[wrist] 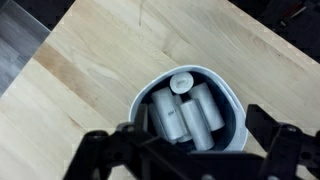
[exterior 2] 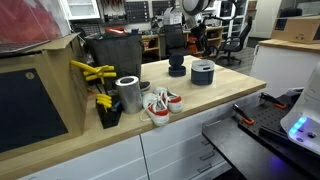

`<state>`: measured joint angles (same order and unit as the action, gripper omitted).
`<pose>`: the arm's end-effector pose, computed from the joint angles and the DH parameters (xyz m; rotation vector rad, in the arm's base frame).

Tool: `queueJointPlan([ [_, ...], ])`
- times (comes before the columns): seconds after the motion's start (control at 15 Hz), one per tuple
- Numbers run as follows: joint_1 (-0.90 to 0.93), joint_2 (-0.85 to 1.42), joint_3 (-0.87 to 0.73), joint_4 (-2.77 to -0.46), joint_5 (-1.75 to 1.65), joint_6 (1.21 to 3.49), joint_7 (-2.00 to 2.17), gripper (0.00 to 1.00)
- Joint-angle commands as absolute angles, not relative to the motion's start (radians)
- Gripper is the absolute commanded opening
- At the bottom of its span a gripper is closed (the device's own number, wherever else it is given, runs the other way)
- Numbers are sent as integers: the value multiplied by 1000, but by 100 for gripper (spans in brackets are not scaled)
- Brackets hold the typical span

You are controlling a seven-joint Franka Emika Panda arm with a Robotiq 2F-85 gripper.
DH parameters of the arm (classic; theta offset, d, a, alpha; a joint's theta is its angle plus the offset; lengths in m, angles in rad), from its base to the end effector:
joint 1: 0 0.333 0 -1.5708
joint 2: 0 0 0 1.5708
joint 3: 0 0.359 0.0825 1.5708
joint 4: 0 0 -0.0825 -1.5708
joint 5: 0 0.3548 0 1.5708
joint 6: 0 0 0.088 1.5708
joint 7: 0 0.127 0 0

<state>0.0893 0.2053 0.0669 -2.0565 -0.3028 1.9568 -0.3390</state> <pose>0.5258 0.0562 0.3604 2.7331 0.9265 -0.4709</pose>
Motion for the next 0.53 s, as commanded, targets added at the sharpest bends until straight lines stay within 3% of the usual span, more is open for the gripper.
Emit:
queueJointPlan([
  [0.0,72,208,84,-2067,-306,2001,-467,100],
  [0.4,79,231,99,-2100,-324,2043,-529,100],
  [0.47,79,238,100,-2105,-333,2054,-531,96],
])
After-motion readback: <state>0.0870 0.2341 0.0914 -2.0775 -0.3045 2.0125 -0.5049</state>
